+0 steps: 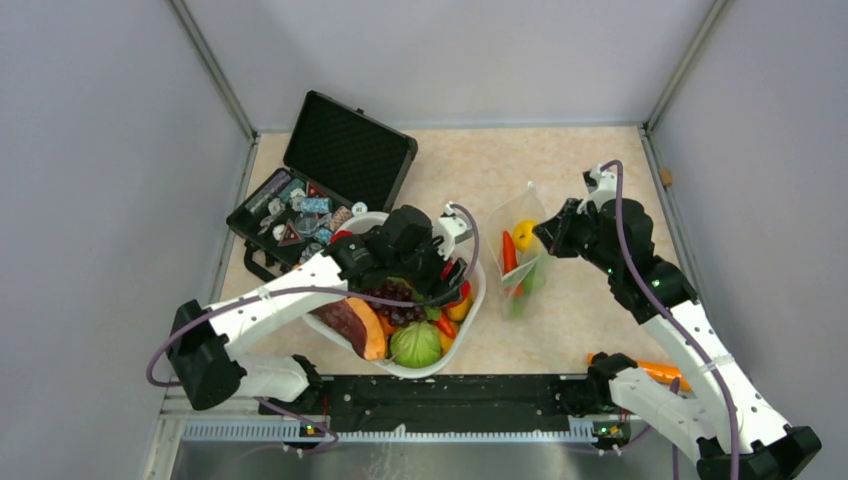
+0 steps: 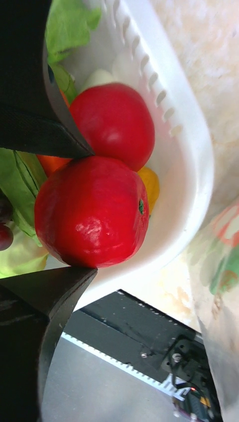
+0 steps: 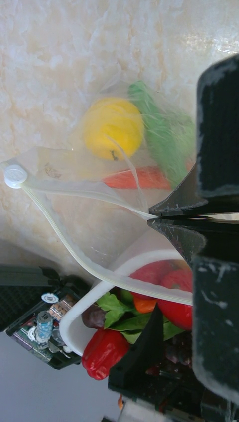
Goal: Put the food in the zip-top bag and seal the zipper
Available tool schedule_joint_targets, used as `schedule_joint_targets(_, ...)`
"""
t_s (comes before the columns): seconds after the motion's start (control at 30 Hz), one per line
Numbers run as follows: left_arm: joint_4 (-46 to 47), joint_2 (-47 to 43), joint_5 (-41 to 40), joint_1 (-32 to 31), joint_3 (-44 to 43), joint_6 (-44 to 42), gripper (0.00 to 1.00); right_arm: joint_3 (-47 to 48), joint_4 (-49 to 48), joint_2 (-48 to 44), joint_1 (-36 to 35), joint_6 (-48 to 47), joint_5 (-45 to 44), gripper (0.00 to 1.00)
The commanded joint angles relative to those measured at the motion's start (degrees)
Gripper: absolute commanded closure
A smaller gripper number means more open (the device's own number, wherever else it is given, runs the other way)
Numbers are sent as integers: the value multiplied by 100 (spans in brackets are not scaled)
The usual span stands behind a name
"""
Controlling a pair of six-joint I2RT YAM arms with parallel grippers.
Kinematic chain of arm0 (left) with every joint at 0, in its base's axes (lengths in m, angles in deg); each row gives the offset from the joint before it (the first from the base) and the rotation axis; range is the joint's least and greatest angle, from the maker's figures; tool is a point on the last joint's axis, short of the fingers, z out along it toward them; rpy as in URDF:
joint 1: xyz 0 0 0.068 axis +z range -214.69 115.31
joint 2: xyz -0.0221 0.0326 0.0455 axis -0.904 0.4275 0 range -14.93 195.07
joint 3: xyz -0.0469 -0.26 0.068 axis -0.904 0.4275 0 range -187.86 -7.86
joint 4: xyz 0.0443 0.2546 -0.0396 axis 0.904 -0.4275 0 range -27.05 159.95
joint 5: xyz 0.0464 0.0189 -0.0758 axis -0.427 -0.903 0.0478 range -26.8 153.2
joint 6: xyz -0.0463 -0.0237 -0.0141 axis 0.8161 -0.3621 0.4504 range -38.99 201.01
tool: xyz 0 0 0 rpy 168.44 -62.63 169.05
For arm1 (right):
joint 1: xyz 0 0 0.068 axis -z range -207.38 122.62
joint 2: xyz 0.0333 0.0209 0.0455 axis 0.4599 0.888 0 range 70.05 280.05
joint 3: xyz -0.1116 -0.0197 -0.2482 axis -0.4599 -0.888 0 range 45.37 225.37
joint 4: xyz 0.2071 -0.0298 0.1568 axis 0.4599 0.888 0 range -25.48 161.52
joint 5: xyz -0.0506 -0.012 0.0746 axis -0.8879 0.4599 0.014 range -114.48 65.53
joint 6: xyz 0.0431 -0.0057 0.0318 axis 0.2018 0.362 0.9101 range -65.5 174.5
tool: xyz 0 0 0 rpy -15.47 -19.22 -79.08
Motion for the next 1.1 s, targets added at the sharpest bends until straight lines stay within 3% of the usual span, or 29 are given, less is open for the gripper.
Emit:
schedule_joint_targets(0.0,995,-702,-291,-8,178,181,74,86,-303,-63,13,48,74,100)
schedule_joint_targets(0.57,2784,-1633,-898,-8,641,928,75,13,-453,-52,7,86,383,100)
schedule_joint_targets(0.8,3842,-1659,-594,-8,802,1279,71,-8,-567,-47,10,75,705,100)
schedule_joint_targets(1.07,4441,-1128,-153,-8,492,1534,68,-66,-676,-55,12,89,1022,100)
